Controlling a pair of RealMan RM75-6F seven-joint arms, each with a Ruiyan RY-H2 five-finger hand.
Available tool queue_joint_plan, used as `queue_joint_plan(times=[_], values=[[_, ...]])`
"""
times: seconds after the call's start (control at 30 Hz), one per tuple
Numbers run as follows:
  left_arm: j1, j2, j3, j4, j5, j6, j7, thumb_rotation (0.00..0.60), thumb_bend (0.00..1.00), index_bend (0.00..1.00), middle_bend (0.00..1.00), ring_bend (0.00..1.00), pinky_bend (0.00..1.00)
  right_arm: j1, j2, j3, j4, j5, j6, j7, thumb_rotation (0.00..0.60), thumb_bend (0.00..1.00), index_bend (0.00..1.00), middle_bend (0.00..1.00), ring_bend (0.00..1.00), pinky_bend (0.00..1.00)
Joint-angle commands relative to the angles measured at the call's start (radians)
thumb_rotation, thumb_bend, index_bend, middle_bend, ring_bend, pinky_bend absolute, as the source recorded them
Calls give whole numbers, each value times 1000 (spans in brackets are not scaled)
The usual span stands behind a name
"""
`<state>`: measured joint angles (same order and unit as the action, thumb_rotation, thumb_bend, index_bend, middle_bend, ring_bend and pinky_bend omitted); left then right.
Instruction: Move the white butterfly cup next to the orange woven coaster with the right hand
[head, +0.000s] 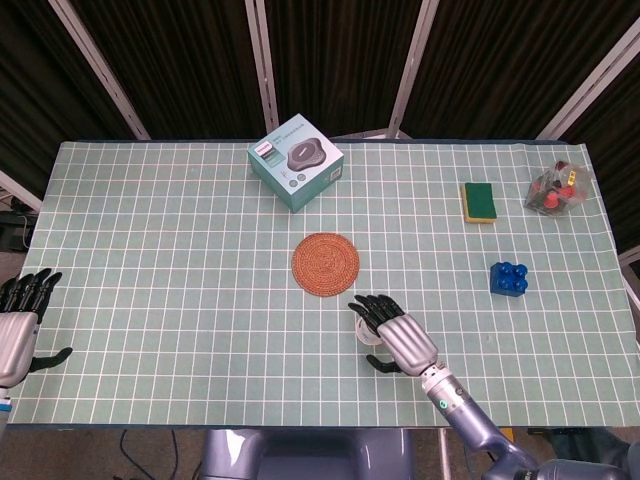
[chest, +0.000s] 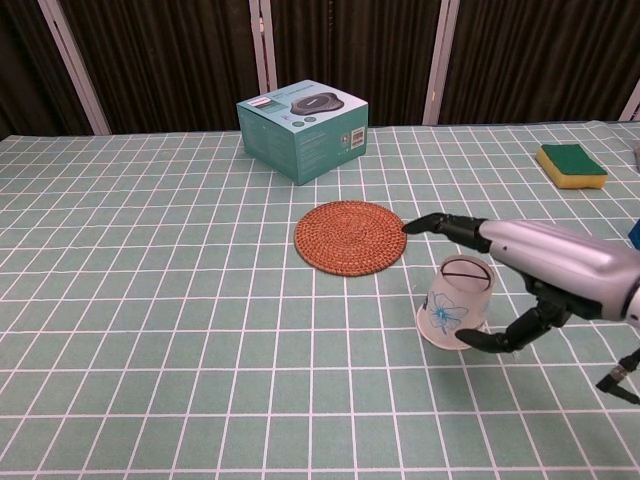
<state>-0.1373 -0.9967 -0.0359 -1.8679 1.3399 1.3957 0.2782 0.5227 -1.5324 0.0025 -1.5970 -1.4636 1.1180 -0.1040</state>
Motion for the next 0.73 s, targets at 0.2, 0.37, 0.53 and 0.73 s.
queue_joint_plan(times=[0.2,0.37,0.53,0.73], values=[[9,4,4,-5,27,21,-2,600,0,0,0,0,0,-60,179,13,-124,-111,169,-2,600,112,0,0,0,10],[10,-11,7,23,75,40,-26,600,0,0,0,0,0,-132,321,8,-88,-176,311,4,600,0,0,0,0,0],[15,-34,9,52,119,67,-42,600,0,0,0,0,0,-238,380,-4,-21,-179,462,33,600,0,0,0,0,0],[33,-45,8,64,149,111,-50,600,0,0,0,0,0,-343,387,-29,45,-154,556,73,600,0,0,0,0,0]])
